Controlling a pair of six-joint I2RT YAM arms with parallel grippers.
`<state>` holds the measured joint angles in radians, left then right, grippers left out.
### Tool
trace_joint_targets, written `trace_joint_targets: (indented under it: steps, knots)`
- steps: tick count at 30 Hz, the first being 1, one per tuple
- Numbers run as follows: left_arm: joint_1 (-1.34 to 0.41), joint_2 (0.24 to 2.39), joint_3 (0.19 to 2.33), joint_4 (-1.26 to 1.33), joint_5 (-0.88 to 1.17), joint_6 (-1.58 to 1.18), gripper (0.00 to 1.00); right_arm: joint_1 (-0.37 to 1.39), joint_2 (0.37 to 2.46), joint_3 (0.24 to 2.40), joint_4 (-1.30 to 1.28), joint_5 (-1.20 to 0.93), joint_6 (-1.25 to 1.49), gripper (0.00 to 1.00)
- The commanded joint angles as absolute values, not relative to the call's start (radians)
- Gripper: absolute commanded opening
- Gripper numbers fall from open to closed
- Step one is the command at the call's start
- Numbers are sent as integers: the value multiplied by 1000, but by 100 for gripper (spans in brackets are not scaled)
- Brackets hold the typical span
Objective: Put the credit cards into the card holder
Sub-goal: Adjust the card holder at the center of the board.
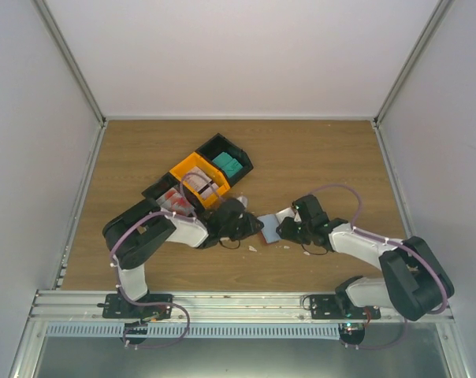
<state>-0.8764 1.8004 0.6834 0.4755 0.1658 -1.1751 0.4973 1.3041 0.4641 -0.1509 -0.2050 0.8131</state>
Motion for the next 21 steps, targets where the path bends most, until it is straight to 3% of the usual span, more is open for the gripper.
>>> trace_joint_targets:
  steps: [1,5,11,17,21]
  knots:
    - [-806,1868,869,273,309,-947,26,498,1347,483,-308,-254,767,28]
    - [-786,1912,981,167,366,-842,24,497,1346,539,-369,-216,737,30]
    - [-756,1936,1078,46,374,-753,26,499,1343,643,-480,-55,704,45]
    - [-733,1883,1266,-240,281,-615,46,530,1343,710,-535,25,699,57]
    - [-708,1849,1396,-416,181,-534,52,546,1413,785,-579,72,685,60]
